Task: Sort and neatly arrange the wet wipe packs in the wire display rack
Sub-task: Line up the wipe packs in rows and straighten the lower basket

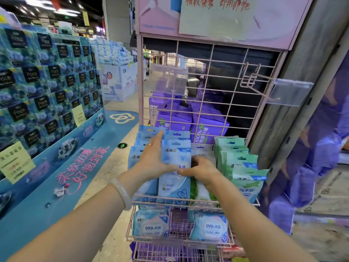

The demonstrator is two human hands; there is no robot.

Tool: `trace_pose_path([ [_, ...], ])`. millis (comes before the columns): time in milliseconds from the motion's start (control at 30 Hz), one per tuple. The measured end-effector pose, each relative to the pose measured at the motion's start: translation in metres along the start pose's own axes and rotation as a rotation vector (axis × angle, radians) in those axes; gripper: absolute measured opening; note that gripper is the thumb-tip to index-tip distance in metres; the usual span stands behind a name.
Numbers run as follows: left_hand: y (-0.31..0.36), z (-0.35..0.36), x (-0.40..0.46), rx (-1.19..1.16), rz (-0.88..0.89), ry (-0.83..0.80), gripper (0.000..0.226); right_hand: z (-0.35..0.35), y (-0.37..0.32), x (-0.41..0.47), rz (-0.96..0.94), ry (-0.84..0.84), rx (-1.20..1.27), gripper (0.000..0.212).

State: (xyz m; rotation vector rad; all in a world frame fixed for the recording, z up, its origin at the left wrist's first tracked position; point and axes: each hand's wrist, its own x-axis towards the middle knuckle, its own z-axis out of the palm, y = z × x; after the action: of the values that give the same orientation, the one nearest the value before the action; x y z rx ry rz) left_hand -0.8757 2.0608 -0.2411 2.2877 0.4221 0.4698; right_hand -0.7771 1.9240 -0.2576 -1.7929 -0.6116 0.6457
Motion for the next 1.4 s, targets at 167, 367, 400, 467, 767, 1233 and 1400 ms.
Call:
trace_pose_path([
  [167, 0.007, -0.011, 0.016, 0.262, 0.033, -0.204, 0.096, -0.004, 0.003, -0.005, -0.044, -0.045, 0.027, 0.041],
  [367, 0.009, -0.008, 0.01, 0.316, 0.057, -0.205, 0.085, 0.0, 0.005, -0.002, -0.021, -0.066, 0.081, 0.062],
  [400, 0.009, -0.009, 0.009, 0.31, 0.067, -0.197, 0.085, 0.001, 0.006, -0.002, -0.042, -0.059, 0.081, 0.061],
  [467, 0.01, -0.011, 0.007, 0.278, 0.103, -0.13, 0.082, 0.0, 0.008, -0.002, -0.11, -0.049, 0.089, 0.058],
  [767, -0.006, 0.001, -0.001, 0.409, 0.243, -0.015, 0.078, -0.001, 0.023, -0.002, -0.201, -0.064, 0.071, 0.051],
  [1233, -0.028, 0.0, -0.009, 0.604, -0.091, 0.21, 0.088, 0.003, -0.005, 0.01, -0.159, 0.083, -0.207, 0.054],
  [1400, -0.039, -0.013, -0.034, -0.044, -0.354, 0.181, 0.096, 0.004, -0.01, 0.016, -0.122, 0.144, -0.193, 0.044],
])
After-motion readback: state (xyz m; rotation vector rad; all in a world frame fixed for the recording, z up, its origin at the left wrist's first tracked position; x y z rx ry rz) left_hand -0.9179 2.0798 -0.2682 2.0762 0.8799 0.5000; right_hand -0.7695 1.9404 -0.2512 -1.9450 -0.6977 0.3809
